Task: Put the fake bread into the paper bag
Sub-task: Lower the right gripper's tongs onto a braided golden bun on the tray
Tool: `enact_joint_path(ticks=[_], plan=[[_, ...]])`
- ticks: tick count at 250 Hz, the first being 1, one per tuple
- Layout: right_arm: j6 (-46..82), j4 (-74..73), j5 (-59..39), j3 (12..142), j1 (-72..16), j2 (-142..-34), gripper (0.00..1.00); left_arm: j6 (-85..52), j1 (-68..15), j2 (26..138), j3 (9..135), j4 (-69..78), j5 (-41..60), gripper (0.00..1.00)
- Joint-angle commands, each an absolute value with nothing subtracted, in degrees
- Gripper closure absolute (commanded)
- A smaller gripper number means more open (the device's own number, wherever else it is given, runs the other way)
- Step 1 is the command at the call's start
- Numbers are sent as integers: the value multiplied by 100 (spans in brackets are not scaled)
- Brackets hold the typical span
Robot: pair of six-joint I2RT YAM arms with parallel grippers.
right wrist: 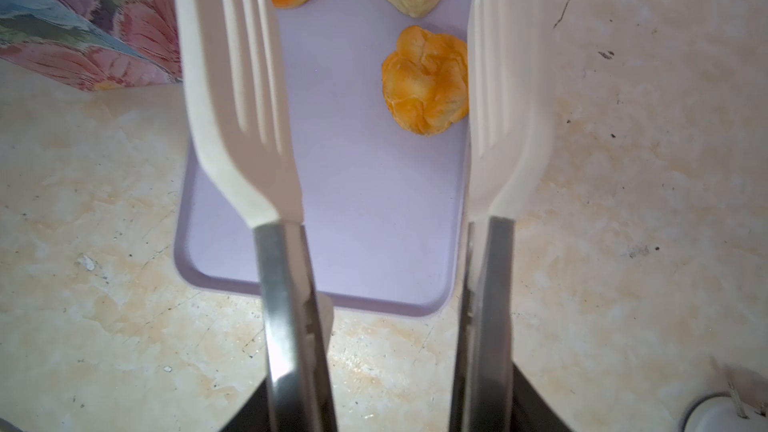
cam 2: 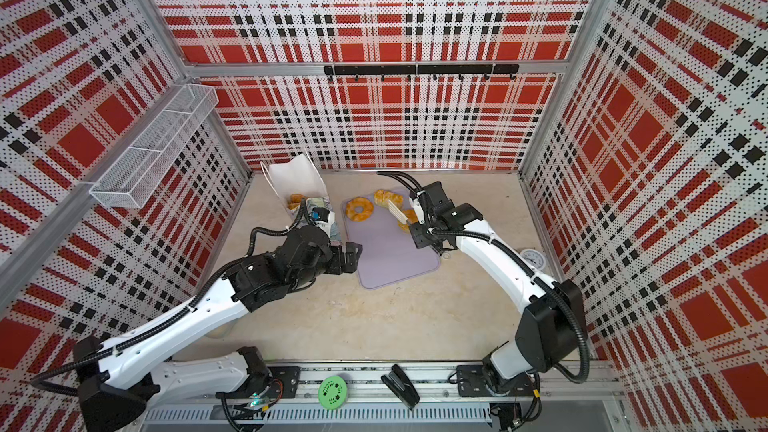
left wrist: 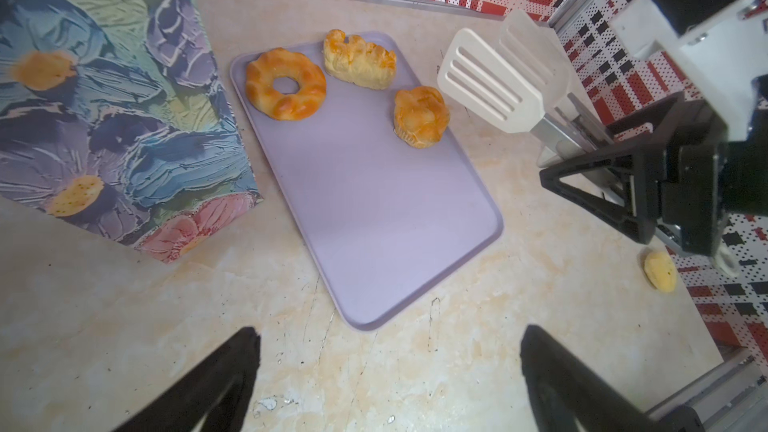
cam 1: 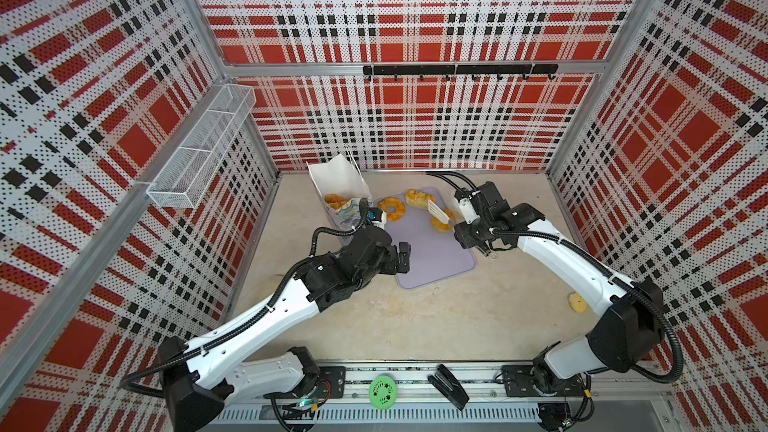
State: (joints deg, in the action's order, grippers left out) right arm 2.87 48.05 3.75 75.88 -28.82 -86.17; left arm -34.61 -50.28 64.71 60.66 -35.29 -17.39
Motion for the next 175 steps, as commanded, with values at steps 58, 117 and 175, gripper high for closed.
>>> enact_joint_path(ticks=[58,117,175], plan=[[183,4816,544,7204,-2585,-8432,43,-3553,-5225,6989,6029,-3254,-1657,1],[141,4847,558,7116,-2493,-8686,42,-3569,-5317,7268,6060,-3156,-1556,1],[1,4816,576,7241,-2492,-9104,43,-3589,-5344,7359,6029,-3125,-1503,1]])
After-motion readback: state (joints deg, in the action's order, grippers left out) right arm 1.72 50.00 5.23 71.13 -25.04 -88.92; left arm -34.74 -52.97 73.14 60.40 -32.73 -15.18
